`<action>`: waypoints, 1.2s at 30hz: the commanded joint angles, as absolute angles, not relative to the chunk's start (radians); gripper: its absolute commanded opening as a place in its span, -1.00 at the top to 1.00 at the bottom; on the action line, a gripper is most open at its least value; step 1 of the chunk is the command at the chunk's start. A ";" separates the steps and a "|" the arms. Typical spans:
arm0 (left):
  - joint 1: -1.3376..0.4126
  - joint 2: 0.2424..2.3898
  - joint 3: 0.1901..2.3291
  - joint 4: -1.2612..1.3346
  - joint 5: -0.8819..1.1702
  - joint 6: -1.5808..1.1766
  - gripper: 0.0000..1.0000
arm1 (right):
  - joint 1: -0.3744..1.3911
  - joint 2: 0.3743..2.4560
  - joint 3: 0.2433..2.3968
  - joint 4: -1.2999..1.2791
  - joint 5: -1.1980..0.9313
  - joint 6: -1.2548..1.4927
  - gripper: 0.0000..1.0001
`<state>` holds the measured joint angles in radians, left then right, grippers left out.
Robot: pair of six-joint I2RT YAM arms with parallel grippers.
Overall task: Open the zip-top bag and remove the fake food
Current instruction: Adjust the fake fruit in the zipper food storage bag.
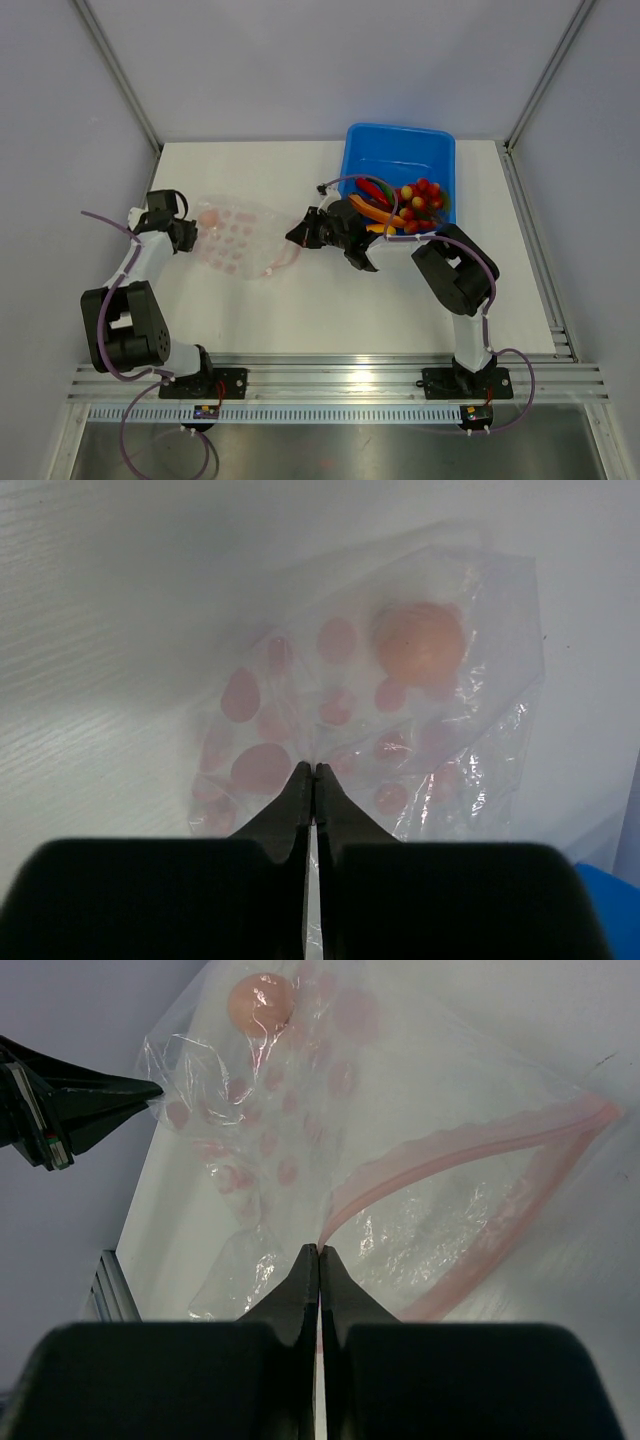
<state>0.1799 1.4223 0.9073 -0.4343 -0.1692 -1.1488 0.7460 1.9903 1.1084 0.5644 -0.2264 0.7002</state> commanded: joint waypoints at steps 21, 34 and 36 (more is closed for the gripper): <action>0.183 1.298 0.997 -0.247 -0.258 -1.020 1.00 | 0.749 2.006 1.143 0.531 -0.207 0.692 1.00; 0.183 1.347 0.976 -0.241 -0.252 -1.032 1.00 | 0.755 1.976 1.137 0.500 -0.175 0.647 0.18; 0.183 1.354 0.980 -0.242 -0.247 -1.031 1.00 | 0.758 1.970 1.132 0.502 -0.172 0.644 0.03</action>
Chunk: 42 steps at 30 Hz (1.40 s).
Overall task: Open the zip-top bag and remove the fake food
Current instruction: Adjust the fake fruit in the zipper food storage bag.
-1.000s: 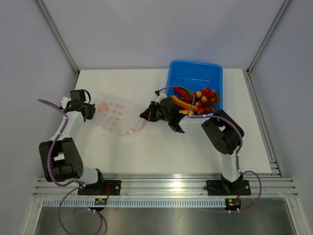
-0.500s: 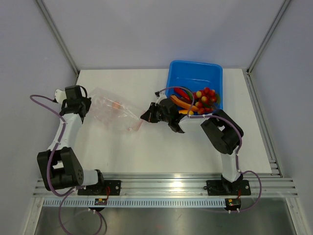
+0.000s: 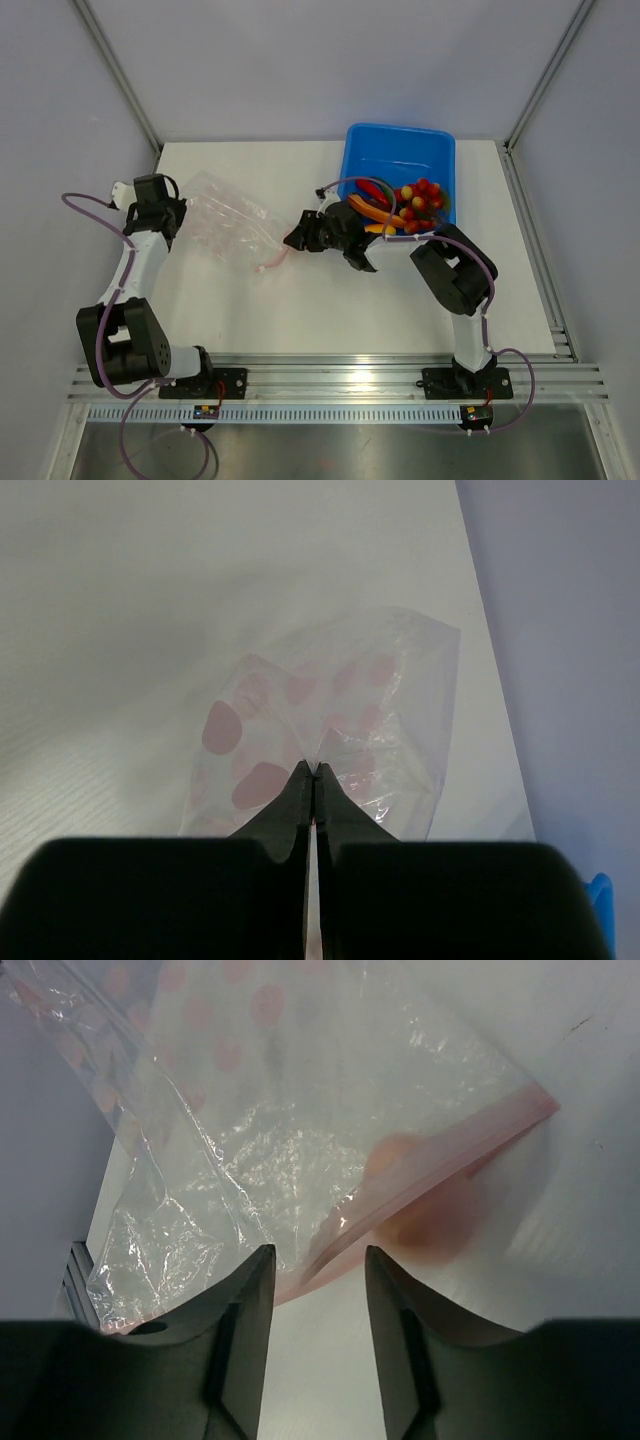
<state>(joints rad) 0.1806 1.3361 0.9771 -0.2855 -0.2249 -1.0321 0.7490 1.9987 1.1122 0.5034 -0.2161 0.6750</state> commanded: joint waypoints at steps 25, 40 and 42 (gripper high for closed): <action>0.184 1.390 1.078 -0.446 -0.359 -1.048 -0.38 | 0.859 1.829 1.189 0.212 0.124 0.424 -0.55; 0.091 1.384 1.221 -0.677 -0.337 -1.117 -0.98 | 0.871 1.879 1.362 -0.054 0.267 0.454 -0.69; 0.039 1.355 1.186 -0.655 -0.334 -1.150 -0.98 | 0.874 1.887 1.379 -0.090 0.284 0.514 -0.71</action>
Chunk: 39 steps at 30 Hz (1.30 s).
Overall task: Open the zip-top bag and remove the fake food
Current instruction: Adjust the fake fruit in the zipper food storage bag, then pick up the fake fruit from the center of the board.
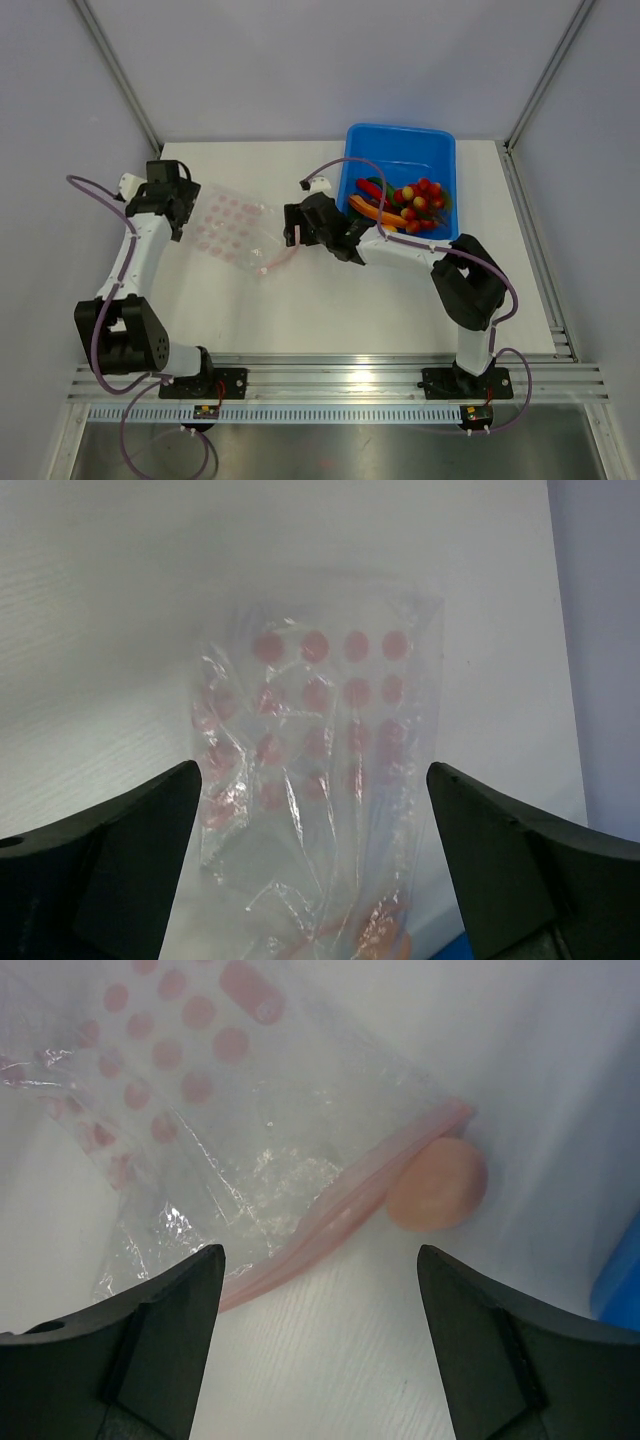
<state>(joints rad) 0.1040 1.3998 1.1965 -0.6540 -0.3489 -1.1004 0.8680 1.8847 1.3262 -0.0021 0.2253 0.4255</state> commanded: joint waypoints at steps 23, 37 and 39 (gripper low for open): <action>-0.140 1.312 0.907 -0.430 -0.425 -1.160 -0.98 | 0.968 2.089 1.635 -0.293 0.640 0.528 -0.83; -0.141 1.350 0.893 -0.405 -0.384 -1.169 -0.98 | 0.936 2.148 1.789 -0.336 0.565 0.174 -0.89; -0.141 1.358 0.900 -0.411 -0.380 -1.166 -0.98 | 0.924 2.157 1.810 -0.366 0.540 0.158 -0.89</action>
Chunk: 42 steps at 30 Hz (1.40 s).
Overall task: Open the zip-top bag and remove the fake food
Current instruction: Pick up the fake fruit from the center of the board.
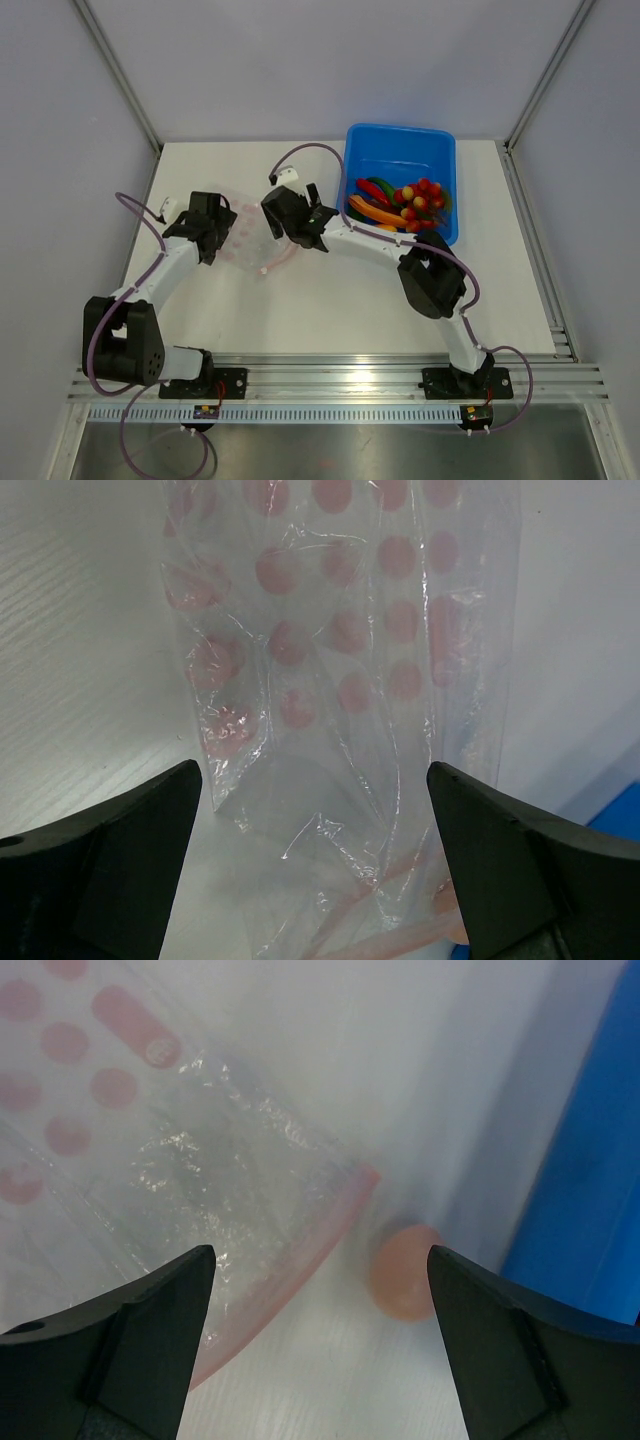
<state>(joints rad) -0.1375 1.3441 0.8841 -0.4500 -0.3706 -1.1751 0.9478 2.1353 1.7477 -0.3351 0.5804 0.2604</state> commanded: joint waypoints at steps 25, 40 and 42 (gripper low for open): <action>-0.173 1.339 0.897 -0.407 -0.353 -1.177 -0.98 | 0.842 2.257 1.941 -0.627 0.477 0.328 -0.90; -0.172 1.426 0.881 -0.341 -0.402 -1.180 -0.98 | 0.807 2.157 1.836 -0.519 0.417 0.403 -0.95; -0.152 1.479 0.868 -0.310 -0.373 -1.192 -0.98 | 0.802 2.151 1.836 -0.520 0.416 0.416 -0.95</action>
